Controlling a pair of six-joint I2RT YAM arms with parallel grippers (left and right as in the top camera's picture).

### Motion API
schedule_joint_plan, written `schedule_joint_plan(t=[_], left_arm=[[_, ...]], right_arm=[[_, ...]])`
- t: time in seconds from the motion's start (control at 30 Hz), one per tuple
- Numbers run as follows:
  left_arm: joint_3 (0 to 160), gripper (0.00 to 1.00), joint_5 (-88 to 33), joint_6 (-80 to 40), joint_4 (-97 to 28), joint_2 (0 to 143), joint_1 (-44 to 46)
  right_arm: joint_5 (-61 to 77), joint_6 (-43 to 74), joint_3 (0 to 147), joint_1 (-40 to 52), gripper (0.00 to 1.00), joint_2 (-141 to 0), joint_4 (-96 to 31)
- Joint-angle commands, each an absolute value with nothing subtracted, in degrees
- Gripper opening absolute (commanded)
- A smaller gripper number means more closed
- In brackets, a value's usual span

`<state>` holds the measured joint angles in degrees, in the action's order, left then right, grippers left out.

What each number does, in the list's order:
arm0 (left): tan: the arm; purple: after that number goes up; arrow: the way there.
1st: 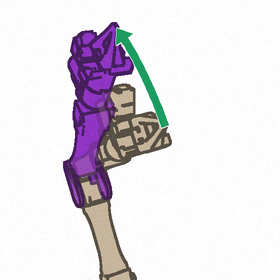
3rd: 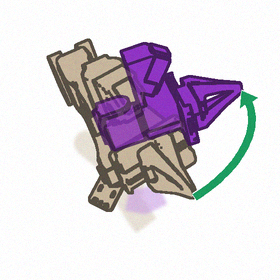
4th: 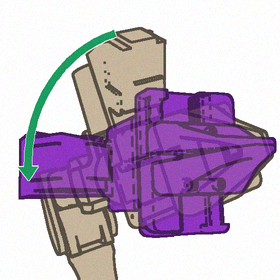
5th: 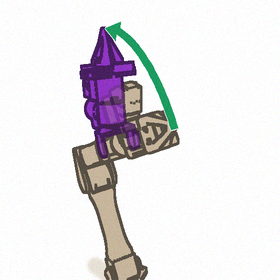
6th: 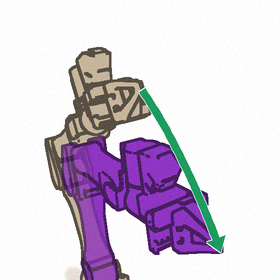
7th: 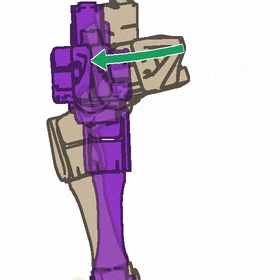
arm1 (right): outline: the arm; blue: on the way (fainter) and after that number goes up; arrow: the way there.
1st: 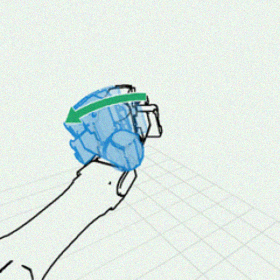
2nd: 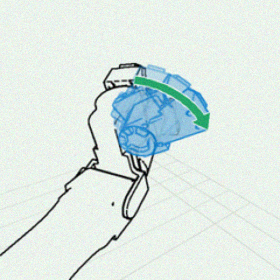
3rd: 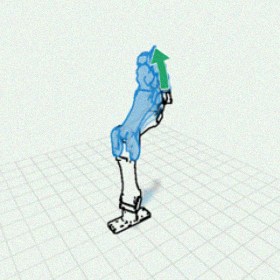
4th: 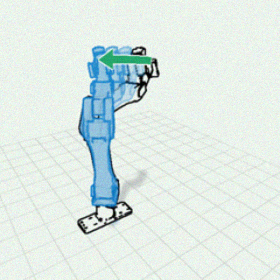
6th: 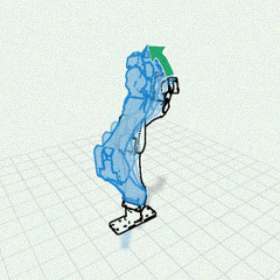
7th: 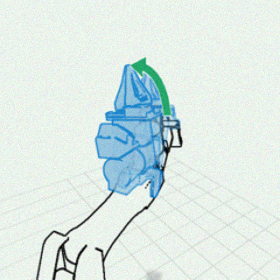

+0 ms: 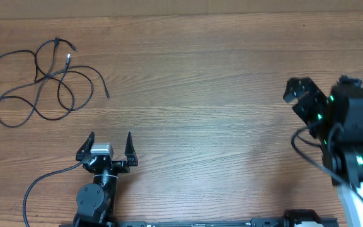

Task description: Untangle cables

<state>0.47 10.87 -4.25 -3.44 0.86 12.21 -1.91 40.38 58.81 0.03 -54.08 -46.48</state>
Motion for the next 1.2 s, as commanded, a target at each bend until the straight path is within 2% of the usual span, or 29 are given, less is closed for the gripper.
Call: schedule_joint_plan(t=[0.0,0.2,0.47,0.8,1.17], left_arm=[[0.3,0.99,10.1,-3.2,-3.5,0.3,11.6],[0.3,1.0,10.1,-3.2,-3.5,0.3,11.6],[0.3,1.0,10.1,-3.2,-3.5,0.3,11.6],[0.3,0.99,10.1,-3.2,-3.5,0.3,11.6],[0.3,0.99,10.0,-3.2,-3.5,0.3,11.6]], right_arm=[[-1.4,37.2,59.2,0.0,1.0,-50.0,-49.4],[-1.7,37.2,58.1,0.7,1.0,-41.8,-55.7],[-1.9,37.2,48.5,0.7,1.0,-30.8,-52.2],[-2.1,36.6,33.3,0.7,1.0,-16.9,-38.5],[0.3,20.1,21.6,0.7,1.0,-0.2,-13.5]])
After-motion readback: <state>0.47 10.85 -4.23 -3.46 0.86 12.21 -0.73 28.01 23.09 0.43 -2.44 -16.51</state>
